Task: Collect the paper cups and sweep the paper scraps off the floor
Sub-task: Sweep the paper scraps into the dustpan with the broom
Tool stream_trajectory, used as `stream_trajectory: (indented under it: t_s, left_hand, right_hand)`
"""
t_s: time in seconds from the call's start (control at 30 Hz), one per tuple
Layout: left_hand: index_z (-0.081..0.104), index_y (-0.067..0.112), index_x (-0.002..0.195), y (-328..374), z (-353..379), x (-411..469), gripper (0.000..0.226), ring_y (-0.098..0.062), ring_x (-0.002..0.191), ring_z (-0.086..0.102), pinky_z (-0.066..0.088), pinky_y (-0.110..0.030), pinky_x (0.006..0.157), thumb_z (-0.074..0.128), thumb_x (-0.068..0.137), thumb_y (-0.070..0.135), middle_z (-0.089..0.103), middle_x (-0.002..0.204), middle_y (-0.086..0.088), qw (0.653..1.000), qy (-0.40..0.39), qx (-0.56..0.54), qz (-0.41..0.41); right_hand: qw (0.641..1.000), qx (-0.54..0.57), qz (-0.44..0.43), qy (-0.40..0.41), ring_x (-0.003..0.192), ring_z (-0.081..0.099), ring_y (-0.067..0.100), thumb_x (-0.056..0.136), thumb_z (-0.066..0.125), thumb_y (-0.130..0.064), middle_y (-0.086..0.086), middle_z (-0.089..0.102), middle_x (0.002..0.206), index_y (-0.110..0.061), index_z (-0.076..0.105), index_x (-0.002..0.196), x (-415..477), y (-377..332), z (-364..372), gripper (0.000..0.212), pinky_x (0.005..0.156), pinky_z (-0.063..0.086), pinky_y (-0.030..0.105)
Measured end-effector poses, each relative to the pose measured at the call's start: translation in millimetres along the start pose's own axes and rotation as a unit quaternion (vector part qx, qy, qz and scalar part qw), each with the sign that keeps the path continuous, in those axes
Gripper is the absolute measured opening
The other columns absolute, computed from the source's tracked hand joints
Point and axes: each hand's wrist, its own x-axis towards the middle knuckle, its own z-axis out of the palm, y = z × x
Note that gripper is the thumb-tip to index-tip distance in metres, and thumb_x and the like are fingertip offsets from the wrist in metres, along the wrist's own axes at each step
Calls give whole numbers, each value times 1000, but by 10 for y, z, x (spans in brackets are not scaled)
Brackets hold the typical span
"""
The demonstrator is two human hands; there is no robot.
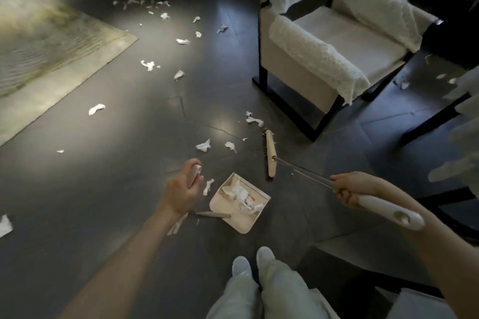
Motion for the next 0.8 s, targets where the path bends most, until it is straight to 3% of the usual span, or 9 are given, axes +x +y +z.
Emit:
stream_trajectory:
  t_s: [0.07, 0.13, 0.23, 0.3, 0.37, 0.43, 0.6, 0.7, 0.8]
  left_hand:
    - [49, 33, 105, -204, -227, -143, 24, -33, 82, 67, 39, -28, 67, 56, 83, 30, 65, 84, -8, 999, 28, 10, -35]
    - [43, 39, 103, -376, -424, -292, 28, -32, 84, 68, 44, -33, 71, 53, 78, 36, 68, 85, -11, 997, 46, 10, -58]
    - [44, 39, 102, -638, -668, -520, 32, -30, 81, 67, 43, -33, 71, 66, 86, 21, 66, 84, -10, 995, 57, 16, -84]
    - [51, 37, 103, -798, -821, -663, 33, -30, 87, 67, 43, -33, 73, 68, 86, 14, 65, 87, -7, 991, 77, 31, -102]
    - [53, 34, 103, -931, -934, -770, 28, -31, 88, 67, 43, -31, 75, 68, 82, 24, 64, 87, -5, 986, 106, 43, -125]
    - [53, 33, 101, -1001, -1017, -862, 27, -29, 83, 67, 42, -21, 76, 66, 78, 27, 63, 85, -6, 980, 134, 50, -139]
    - [60, 11, 108, -1154, -1145, -1031, 28, -39, 83, 67, 38, -31, 69, 69, 82, 10, 61, 85, -5, 972, 172, 86, -139]
    - [53, 26, 106, -1240, -1247, -1130, 26, -36, 82, 65, 39, -34, 73, 65, 84, 19, 63, 89, -9, 974, 161, 72, -142]
    - [46, 34, 102, -1401, -1390, -1246, 35, -39, 83, 64, 40, -35, 73, 64, 88, 8, 61, 88, -7, 980, 130, 66, -137]
  right_hand:
    - [995, -101, -4, 17, 34, 38, 10, 91, 40, 7, 7, 44, 52, -15, 47, 116, 144, -110, 179, 35, 32, 35, 16]
    - [978, -203, -24, 44, 49, 48, 18, 86, 47, 4, 13, 52, 66, -5, 55, 113, 293, -153, 322, 30, 49, 45, 27]
    - [943, -313, -43, 101, 73, 63, 29, 82, 49, -2, 17, 62, 83, -2, 60, 102, 461, -62, 480, 23, 66, 53, 37]
    - [924, -358, -40, 129, 75, 63, 28, 86, 46, -5, 15, 61, 84, -1, 58, 101, 580, 52, 512, 19, 63, 52, 34]
    - [912, -384, -21, 143, 80, 64, 29, 89, 45, -7, 13, 62, 85, 0, 58, 100, 726, 162, 484, 19, 64, 50, 31]
    - [911, -389, -4, 139, 83, 63, 27, 91, 45, -9, 12, 61, 87, 1, 58, 99, 816, 221, 483, 18, 64, 49, 29]
    - [919, -383, 8, 90, 64, 53, 19, 89, 48, -6, 9, 54, 73, -2, 52, 86, 736, 188, 883, 6, 50, 39, 25]
    - [919, -388, -8, 69, 63, 51, 16, 91, 47, -9, 7, 54, 73, -3, 53, 85, 623, 176, 1308, 10, 49, 37, 24]
    - [918, -394, -11, 56, 58, 52, 14, 91, 49, -12, 5, 55, 69, -9, 51, 75, 472, 160, 1798, 17, 47, 37, 23]
